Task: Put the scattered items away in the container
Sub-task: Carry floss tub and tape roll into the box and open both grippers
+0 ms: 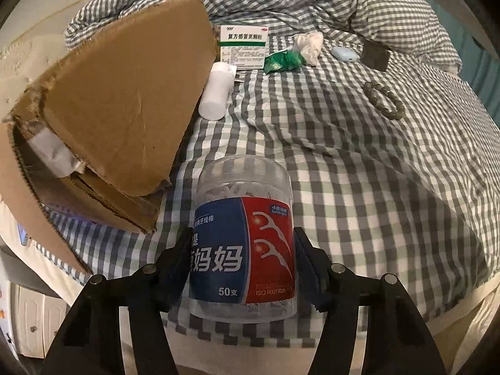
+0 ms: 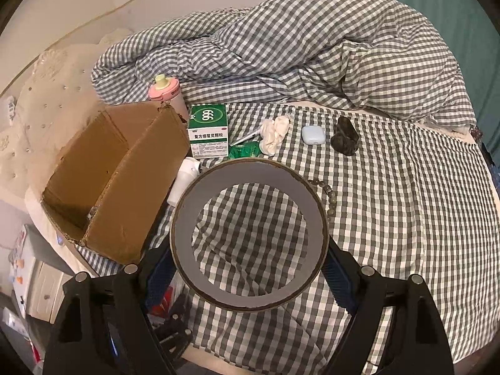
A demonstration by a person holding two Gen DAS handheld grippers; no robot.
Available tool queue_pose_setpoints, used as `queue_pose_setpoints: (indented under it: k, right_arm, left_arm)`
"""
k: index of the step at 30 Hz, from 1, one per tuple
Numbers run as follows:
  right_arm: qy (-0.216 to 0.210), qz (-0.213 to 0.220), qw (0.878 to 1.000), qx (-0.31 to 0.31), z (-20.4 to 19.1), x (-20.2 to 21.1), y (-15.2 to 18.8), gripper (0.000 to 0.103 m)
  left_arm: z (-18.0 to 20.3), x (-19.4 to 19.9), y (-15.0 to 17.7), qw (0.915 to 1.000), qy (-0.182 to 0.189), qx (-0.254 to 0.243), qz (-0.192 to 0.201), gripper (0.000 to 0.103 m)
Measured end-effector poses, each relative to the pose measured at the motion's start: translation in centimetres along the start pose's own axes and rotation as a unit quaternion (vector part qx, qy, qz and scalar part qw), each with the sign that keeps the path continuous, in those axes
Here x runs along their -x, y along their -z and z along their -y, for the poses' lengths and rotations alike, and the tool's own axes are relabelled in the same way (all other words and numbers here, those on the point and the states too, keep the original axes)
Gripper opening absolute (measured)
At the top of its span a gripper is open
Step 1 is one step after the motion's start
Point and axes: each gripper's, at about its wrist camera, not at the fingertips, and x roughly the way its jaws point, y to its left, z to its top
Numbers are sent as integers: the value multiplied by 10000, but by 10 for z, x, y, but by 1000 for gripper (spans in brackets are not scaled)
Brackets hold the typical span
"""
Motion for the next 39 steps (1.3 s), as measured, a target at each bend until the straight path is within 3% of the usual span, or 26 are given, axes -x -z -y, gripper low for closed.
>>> queue_pose_setpoints:
  k: [10, 13, 19, 27, 32, 34, 36, 39]
  right_arm:
    - [-25, 183, 9998, 57, -13, 14, -7, 83]
    - [-144, 320, 9993, 151, -31, 20, -20, 83]
    - [-614, 587, 9943, 638, -93, 25, -57, 83]
    - [-1030, 100, 9888, 1072, -176, -43, -101, 83]
    - [-1273, -164, 9867, 996, -200, -86, -110, 84]
    - [-1260, -279, 9871, 946, -198, -97, -115, 88]
    - [-1151, -195, 9891, 896, -194, -99, -116, 91]
    - [-1052, -153, 9904, 888, -184, -98, -119, 92]
  left_arm:
    - [10, 61, -18, 9975, 369, -160, 578, 62]
    - [-7, 81, -35, 9959, 389, -6, 812, 62]
    - [-73, 109, -68, 9911, 32, 578, 1197, 62]
    - [-148, 76, -93, 9878, -399, 1207, 904, 62]
    - [-174, 48, -100, 9856, -510, 1422, 754, 63]
    - [-174, 43, -98, 9861, -533, 1396, 722, 68]
    - [-175, 41, -99, 9860, -542, 1384, 761, 90]
    - [-172, 37, -100, 9863, -504, 1329, 834, 91]
